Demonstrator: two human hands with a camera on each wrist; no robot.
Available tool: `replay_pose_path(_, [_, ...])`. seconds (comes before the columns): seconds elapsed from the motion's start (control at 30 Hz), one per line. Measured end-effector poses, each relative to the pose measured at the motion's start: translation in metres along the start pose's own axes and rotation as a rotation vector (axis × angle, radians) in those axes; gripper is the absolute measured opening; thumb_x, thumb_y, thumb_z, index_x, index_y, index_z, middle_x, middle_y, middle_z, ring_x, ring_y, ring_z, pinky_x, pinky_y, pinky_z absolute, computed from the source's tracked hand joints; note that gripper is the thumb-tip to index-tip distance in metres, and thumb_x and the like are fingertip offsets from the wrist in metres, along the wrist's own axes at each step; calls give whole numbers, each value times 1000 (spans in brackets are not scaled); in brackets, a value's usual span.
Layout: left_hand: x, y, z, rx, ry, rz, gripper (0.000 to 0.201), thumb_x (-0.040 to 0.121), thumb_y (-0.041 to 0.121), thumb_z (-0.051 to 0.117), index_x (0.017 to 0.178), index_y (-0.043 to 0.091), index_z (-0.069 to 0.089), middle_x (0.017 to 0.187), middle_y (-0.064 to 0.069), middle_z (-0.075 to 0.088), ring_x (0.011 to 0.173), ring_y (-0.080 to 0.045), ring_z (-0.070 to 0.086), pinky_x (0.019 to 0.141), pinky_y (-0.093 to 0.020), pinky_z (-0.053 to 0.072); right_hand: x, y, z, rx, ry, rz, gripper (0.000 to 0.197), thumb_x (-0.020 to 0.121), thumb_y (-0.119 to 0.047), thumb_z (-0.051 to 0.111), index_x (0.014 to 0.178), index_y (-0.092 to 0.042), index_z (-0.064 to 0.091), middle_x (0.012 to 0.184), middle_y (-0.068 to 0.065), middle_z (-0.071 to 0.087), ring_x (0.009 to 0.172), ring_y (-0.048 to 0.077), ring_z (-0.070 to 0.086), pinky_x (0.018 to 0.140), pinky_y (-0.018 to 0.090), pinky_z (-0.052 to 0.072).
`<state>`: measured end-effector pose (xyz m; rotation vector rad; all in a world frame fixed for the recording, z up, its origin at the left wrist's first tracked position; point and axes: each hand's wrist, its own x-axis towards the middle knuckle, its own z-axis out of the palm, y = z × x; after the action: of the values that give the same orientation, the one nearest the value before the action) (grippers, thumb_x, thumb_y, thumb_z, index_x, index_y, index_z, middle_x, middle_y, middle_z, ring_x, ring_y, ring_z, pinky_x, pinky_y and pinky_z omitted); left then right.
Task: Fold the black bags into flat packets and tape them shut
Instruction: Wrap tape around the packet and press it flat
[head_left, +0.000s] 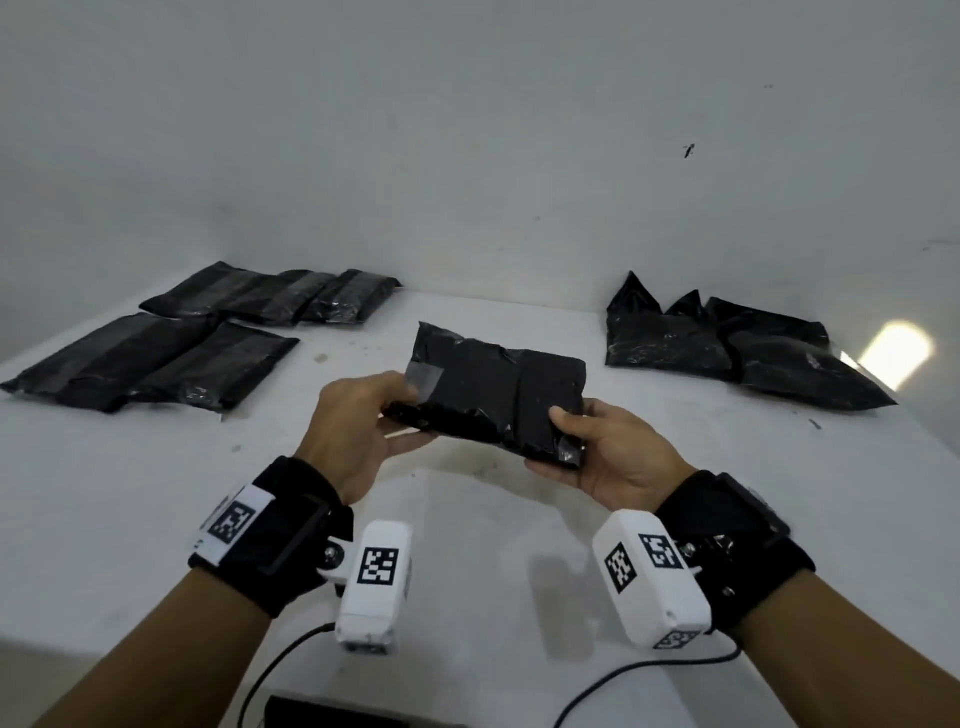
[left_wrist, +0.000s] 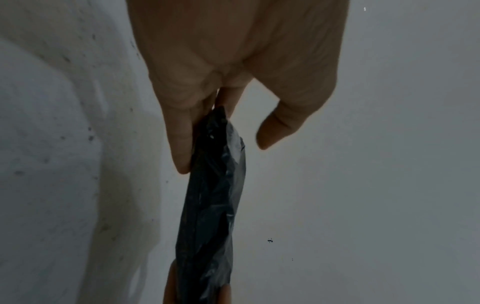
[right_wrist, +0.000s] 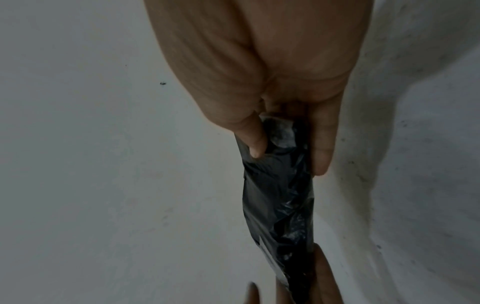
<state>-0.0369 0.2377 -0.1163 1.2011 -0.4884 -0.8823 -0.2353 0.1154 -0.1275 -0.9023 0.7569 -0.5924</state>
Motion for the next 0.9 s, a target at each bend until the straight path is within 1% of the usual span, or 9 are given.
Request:
replay_pose_path(0.07, [0, -3, -6, 35, 6, -32, 19, 93, 11, 58, 88, -5, 67, 85, -16, 65, 79, -30, 69, 73, -44, 60, 1, 3, 0, -32, -6, -26, 18, 93, -1, 61, 110, -5, 57, 104, 18, 70, 83, 29, 73, 62, 41, 61])
replay_pose_path(0.13, [3, -7, -10, 127, 17, -32, 29, 96, 15, 60, 97, -13, 67, 91, -19, 71, 80, -29, 71, 73, -42, 61, 1, 5, 0, -55, -16, -41, 16, 92, 0, 61, 107, -6, 59, 99, 16, 72, 80, 27, 74, 62, 40, 60])
replay_pose_path(0.2, [3, -12, -13, 188, 37, -2, 29, 96, 12, 61, 97, -17, 65, 90, -21, 72, 78, -29, 71, 66, -37, 61, 1, 6, 1, -80, -24, -46, 15, 92, -1, 62, 105, -6, 60, 98, 16, 73, 81, 27, 73, 62, 40, 60])
replay_pose_path(0.3, [4, -17, -14, 246, 117, 84, 19, 93, 5, 63, 90, -13, 68, 85, -23, 71, 69, -24, 71, 57, -31, 59, 0, 7, 2, -89, -46, -56, 13, 91, 0, 62, 101, -7, 59, 95, 16, 73, 79, 27, 73, 62, 40, 61])
replay_pose_path(0.43, [4, -21, -14, 243, 191, 129, 13, 91, 1, 65, 84, -8, 69, 78, -21, 70, 66, -26, 70, 55, -30, 58, -1, 7, 4, -104, -90, -92, 17, 91, 0, 62, 105, -8, 58, 94, 15, 73, 78, 27, 73, 64, 40, 61])
replay_pose_path(0.57, [2, -13, -11, 108, 112, -1, 15, 92, 5, 61, 90, -9, 65, 86, -19, 67, 78, -28, 67, 65, -39, 60, 0, 6, 1, -126, -92, -126, 22, 91, 0, 62, 110, -9, 57, 96, 14, 73, 81, 26, 73, 66, 40, 60])
replay_pose_path(0.67, [2, -9, -6, 0, -4, -140, 19, 96, 18, 55, 102, 4, 66, 98, -12, 68, 89, -26, 66, 74, -44, 59, 0, 8, 0, -130, -96, -129, 25, 91, -1, 62, 114, -9, 57, 102, 17, 72, 84, 28, 73, 67, 40, 60])
replay_pose_path(0.77, [0, -12, -4, 145, -79, -118, 26, 102, 28, 50, 101, 5, 63, 98, -9, 71, 88, -25, 71, 65, -40, 59, 0, 11, 1, -119, -86, -121, 24, 92, -2, 62, 113, -9, 57, 104, 17, 72, 85, 28, 73, 67, 40, 60])
replay_pose_path(0.9, [0, -19, -4, 191, -43, 26, 19, 98, 15, 57, 94, -3, 65, 90, -13, 70, 71, -19, 72, 54, -32, 58, 0, 12, 3, -94, -79, -112, 23, 92, -3, 62, 115, -6, 58, 104, 18, 72, 84, 27, 73, 64, 38, 60])
